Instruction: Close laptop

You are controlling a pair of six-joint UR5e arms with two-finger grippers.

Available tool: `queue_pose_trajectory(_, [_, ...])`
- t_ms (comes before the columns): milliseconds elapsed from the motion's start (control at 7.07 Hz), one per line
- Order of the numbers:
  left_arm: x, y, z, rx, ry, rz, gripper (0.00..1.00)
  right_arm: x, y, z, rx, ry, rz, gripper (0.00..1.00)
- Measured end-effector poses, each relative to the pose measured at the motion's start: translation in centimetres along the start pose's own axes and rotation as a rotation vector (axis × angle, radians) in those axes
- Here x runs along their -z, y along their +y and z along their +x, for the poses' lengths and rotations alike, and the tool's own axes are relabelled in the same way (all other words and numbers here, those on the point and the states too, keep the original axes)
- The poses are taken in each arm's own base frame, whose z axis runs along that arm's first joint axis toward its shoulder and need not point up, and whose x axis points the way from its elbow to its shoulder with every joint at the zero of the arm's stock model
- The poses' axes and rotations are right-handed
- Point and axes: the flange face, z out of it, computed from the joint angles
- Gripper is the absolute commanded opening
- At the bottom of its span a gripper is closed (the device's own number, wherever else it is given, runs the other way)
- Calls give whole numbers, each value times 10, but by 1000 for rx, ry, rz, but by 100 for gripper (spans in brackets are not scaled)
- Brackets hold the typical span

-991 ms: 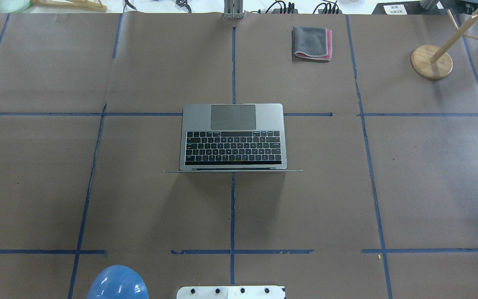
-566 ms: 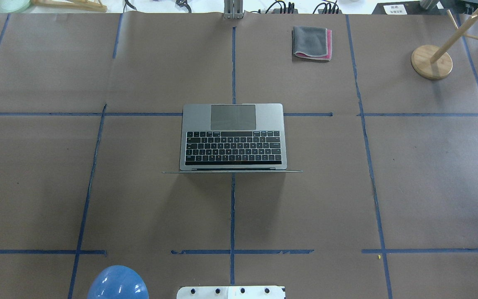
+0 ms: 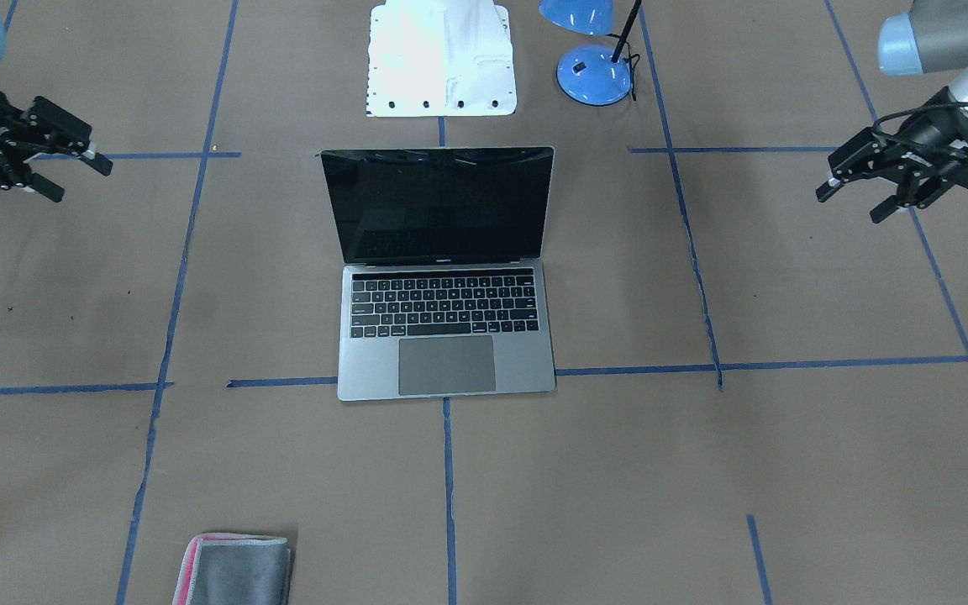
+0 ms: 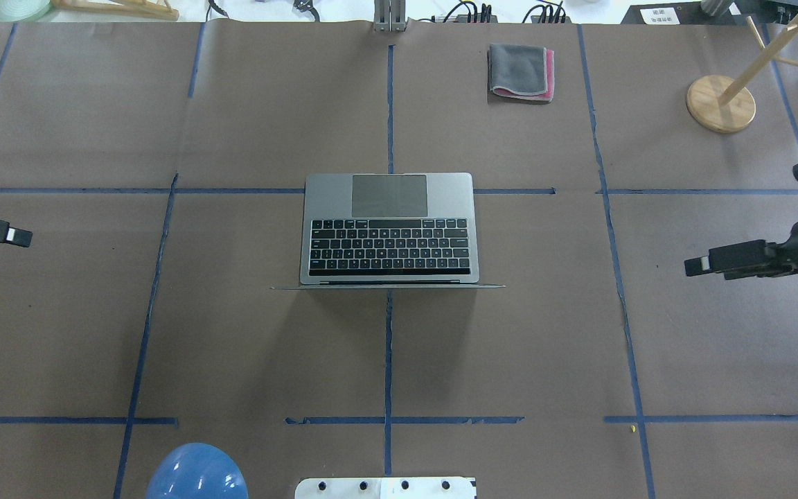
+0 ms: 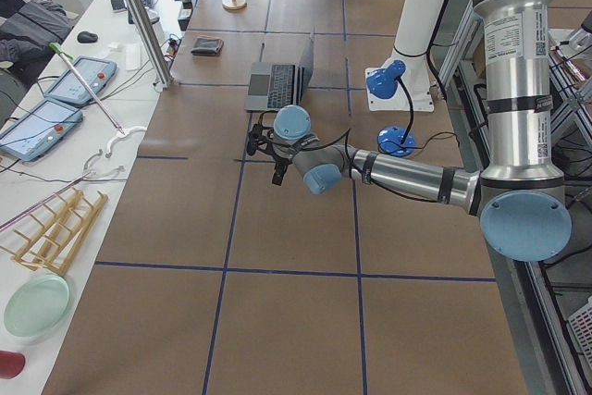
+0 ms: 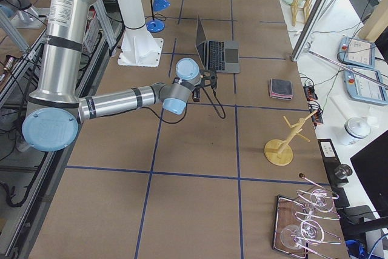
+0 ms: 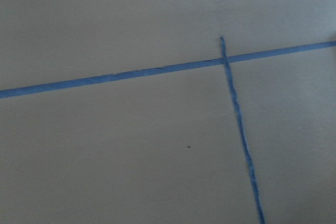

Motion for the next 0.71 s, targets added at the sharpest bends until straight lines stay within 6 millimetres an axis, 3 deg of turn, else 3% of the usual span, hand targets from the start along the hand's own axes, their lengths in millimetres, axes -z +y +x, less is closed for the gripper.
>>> queue_pose_trajectory(425, [-47, 48, 113, 83, 111, 9, 100, -53, 85, -75, -40, -58, 38, 97])
queue_pose_trajectory(566, [-62, 70, 150, 104, 136, 11, 100, -69, 111, -92, -41, -66, 64, 85])
queue_pose_trajectory(708, [-76, 91, 180, 121, 154, 18, 99, -82, 135, -108, -40, -79, 96, 62])
